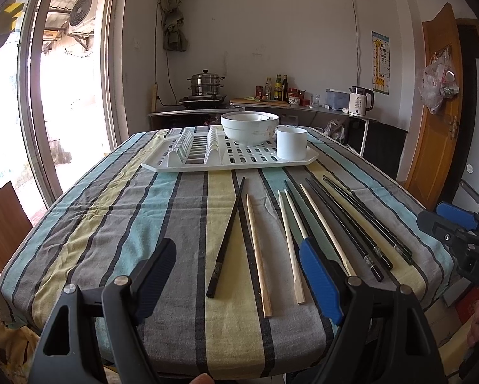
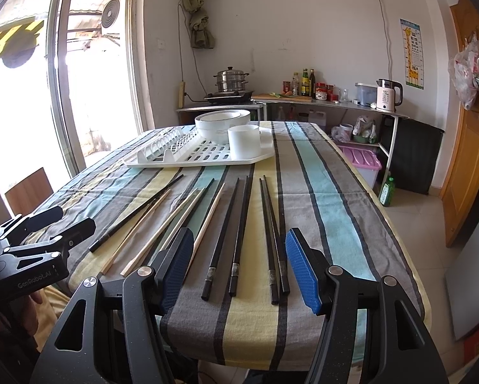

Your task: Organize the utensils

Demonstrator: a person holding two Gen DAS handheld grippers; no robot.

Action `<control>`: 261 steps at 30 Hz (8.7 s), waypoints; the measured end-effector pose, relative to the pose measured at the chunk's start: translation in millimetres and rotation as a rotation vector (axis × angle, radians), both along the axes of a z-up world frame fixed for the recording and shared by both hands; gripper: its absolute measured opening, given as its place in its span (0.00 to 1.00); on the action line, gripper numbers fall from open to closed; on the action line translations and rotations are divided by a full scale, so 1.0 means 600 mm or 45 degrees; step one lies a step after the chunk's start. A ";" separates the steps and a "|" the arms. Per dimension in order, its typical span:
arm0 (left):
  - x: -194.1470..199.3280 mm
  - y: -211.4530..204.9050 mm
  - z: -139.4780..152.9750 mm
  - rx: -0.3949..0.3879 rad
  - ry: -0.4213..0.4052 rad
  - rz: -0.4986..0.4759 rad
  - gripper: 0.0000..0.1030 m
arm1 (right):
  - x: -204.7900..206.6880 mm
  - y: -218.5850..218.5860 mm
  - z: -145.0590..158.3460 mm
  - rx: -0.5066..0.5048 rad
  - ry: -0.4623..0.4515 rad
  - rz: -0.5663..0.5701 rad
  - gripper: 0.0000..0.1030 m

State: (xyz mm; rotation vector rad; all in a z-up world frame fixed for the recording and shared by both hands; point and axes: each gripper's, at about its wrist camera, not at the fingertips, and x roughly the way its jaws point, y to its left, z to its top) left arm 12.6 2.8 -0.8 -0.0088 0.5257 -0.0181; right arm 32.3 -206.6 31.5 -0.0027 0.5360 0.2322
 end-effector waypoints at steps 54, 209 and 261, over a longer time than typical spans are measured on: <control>0.334 -0.008 -0.053 0.247 0.486 -0.344 0.24 | 0.335 0.138 -0.074 -0.152 0.562 0.116 0.07; 0.105 0.014 0.059 -0.102 0.098 -0.223 0.20 | 0.120 -0.027 0.070 0.160 0.058 0.173 0.16; 0.264 -0.018 -0.062 0.035 0.456 -0.160 0.21 | 0.352 0.072 -0.073 -0.202 0.525 0.152 0.09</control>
